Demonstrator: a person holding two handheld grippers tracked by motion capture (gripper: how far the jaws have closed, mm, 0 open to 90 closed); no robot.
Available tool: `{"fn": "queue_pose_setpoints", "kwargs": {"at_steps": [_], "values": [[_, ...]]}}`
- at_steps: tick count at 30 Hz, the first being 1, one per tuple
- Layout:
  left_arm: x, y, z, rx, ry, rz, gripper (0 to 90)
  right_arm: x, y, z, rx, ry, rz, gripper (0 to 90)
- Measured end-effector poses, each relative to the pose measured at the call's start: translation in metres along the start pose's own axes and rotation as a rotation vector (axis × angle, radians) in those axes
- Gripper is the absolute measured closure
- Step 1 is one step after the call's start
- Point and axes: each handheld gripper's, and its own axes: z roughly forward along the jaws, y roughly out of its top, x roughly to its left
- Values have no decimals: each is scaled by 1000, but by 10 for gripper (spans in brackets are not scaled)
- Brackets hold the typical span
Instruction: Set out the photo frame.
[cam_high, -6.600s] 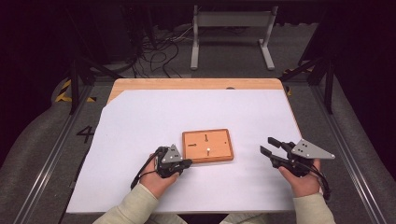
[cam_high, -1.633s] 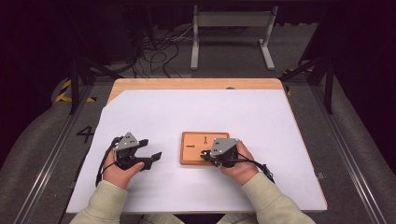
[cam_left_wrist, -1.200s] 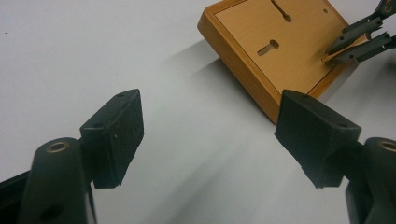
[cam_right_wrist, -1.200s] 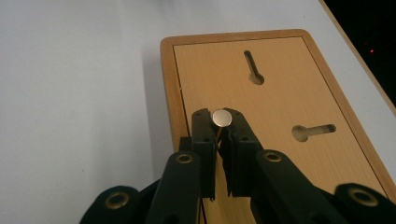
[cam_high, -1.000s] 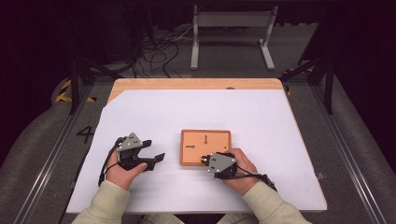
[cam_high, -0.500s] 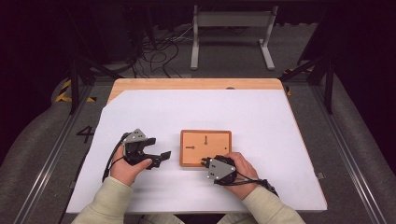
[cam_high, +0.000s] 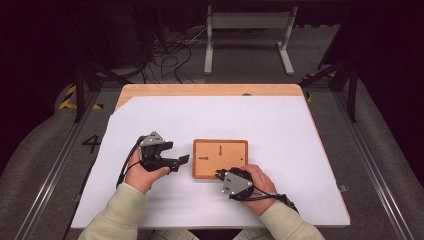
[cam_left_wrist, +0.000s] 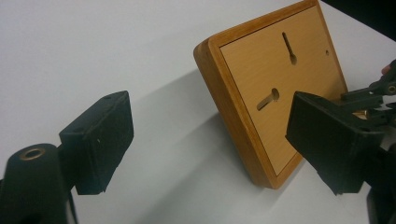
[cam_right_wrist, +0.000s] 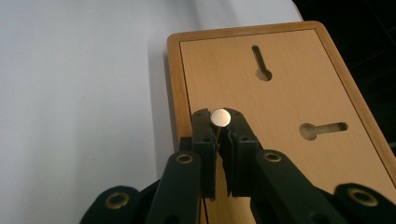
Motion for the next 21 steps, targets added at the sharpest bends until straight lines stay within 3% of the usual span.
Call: {"fn": "queue_pose_setpoints", "kwargs": {"at_steps": [13,20,21], "values": [[-6,10,22,11,-38,16,143,9,1,-2,1,-38,-39,840],[-9,12,33,10,-73,-2,128,12,1,-3,1,-60,-80,839],[-8,13,35,10,-74,3,126,11,0,-5,21,-29,-127,839]]}}
